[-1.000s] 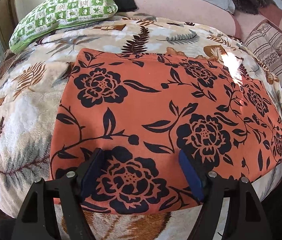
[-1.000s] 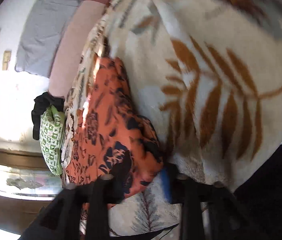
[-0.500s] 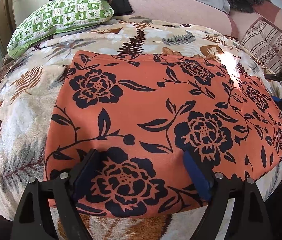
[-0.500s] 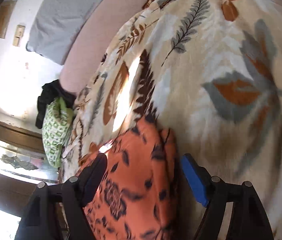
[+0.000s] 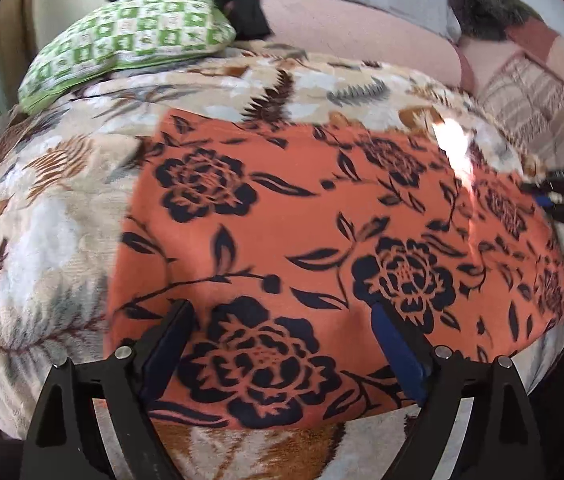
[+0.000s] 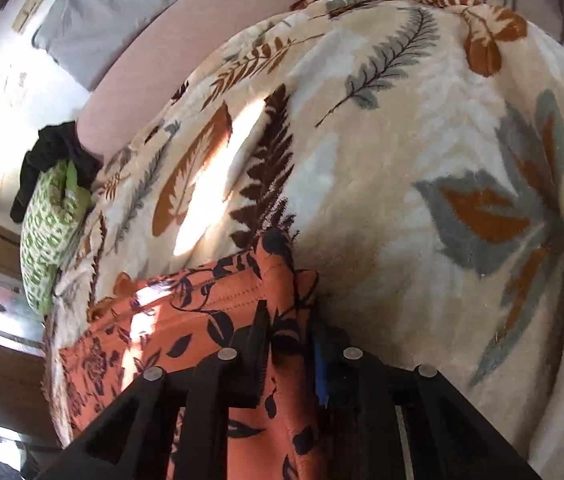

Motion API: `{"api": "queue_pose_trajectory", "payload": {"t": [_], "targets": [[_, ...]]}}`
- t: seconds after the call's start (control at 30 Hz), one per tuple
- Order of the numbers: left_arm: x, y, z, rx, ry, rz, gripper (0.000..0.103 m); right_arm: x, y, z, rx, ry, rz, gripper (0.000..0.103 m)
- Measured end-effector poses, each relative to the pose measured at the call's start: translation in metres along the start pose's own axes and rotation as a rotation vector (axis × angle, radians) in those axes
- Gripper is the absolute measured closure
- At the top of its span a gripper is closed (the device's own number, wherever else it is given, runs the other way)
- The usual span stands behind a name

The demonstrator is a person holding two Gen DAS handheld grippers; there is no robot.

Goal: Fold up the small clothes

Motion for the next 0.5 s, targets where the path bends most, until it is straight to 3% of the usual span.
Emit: {"api": "queue_pose_trajectory", "payload": {"t": [0.07, 0.17, 0.23, 0.3, 0.4, 0.5], "targets": [[-0.015, 0.018, 0.001, -0.065, -0.037, -0.008, 0.013, -0.023, 0.013, -0.007, -0.052, -0.052, -0.003, 0.080], [-0.033, 0.049, -0.002, -0.167, -0.060, -0.026, 0.013, -0.054, 0.035, -0.032, -0.101, -0.061, 0.088, 0.079], [-0.040, 0.069, -0.007, -0.235, -0.052, -0.057, 0.013, -0.064, 0.050, -0.055, -0.145, -0.015, 0.179, 0.066], [-0.044, 0.088, -0.015, -0.306, -0.035, -0.108, 0.013, -0.065, 0.060, -0.082, -0.172, 0.029, 0.234, 0.015], [-0.045, 0.104, -0.028, -0.385, -0.006, -0.192, 0.013, -0.056, 0.066, -0.112, -0.220, 0.058, 0.227, 0.015], [-0.038, 0.109, -0.035, -0.439, 0.032, -0.268, 0.013, -0.045, 0.052, -0.128, -0.160, 0.090, 0.218, 0.015]]}}
Point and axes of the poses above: each gripper's, at about its wrist camera, not at the fingertips, and x roughly the way its jaws point, y to its left, z to its top, the point moved 1 cm from there along x, roughly the way its jaws point, and after that the axes turned 2 degrees about -y, right-handed, at the moved point
